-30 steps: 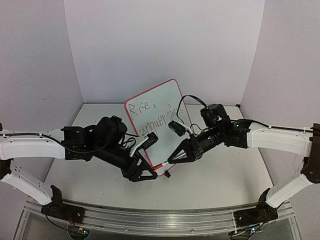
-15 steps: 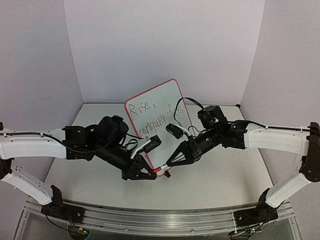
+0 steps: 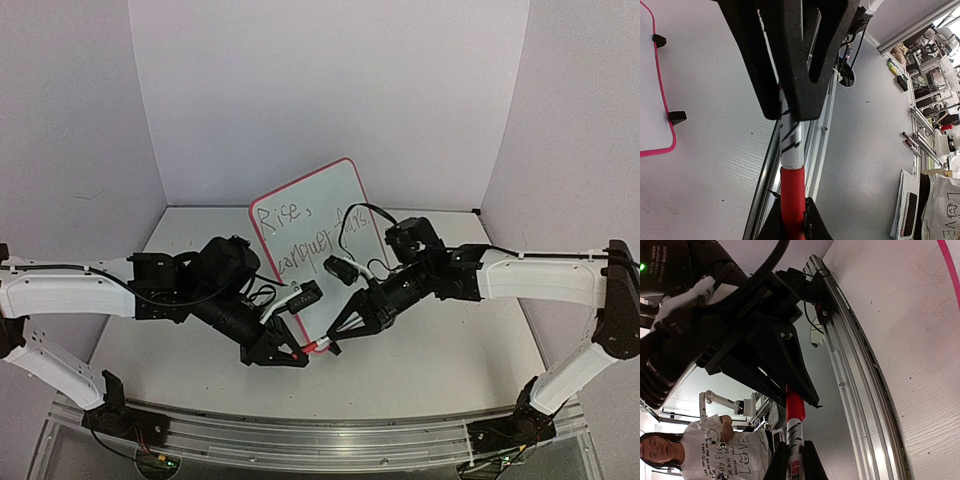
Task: Write a sentence on the whiteboard
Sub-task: Insert the whiteboard marker without the cap into the pen cap, then put down the whiteboard marker at the center of the board.
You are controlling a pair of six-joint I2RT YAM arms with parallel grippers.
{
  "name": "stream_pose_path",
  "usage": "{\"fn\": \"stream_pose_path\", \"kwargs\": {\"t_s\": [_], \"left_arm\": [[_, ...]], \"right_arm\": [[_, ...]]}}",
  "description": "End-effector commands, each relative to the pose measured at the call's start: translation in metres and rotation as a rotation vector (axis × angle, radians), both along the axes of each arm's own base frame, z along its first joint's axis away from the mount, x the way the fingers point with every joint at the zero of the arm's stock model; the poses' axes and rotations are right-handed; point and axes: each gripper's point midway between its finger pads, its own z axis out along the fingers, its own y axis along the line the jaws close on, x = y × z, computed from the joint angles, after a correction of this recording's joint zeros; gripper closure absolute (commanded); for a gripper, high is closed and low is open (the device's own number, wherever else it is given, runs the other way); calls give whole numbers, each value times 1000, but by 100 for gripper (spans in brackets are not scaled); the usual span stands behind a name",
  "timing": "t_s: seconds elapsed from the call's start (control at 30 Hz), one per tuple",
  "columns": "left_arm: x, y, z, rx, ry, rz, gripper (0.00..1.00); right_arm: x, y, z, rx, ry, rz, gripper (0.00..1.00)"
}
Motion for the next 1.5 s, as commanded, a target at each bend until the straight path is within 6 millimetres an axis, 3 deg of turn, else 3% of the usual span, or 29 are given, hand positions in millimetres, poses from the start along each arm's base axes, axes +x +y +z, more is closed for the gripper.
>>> {"fn": "stream_pose_path", "kwargs": {"t_s": [0.0,0.4,0.57,0.7,0.83,0.9,1.0,1.1,1.3,1.47], "left_arm": [[21,-29,58,-203,-127,15,100],[32,-34,80,-277,-177,35,100],[37,-31,77,-265,-164,52,99],[49,-13,62,-214,-126,123,78],[71,24,40,-166,-66,263,47],[78,41,35,-161,-41,325,40],[80,59,26,-145,-7,386,33],[82,71,18,-138,37,437,29],[95,92,-1,-115,125,544,28],[110,108,-19,-93,176,639,28]], "right_arm": [[-16,18,10,46,-15,63,100],[-35,29,5,46,-1,111,100],[-25,31,11,47,-58,43,100],[11,16,14,-7,-125,-124,100],[58,-31,11,-84,-152,-315,100],[78,-57,10,-116,-160,-406,100],[97,-86,1,-196,-177,-498,100],[106,-103,-23,-270,-150,-537,100],[104,-110,-79,-404,-60,-532,99],[99,-115,-103,-455,-32,-520,89]]}}
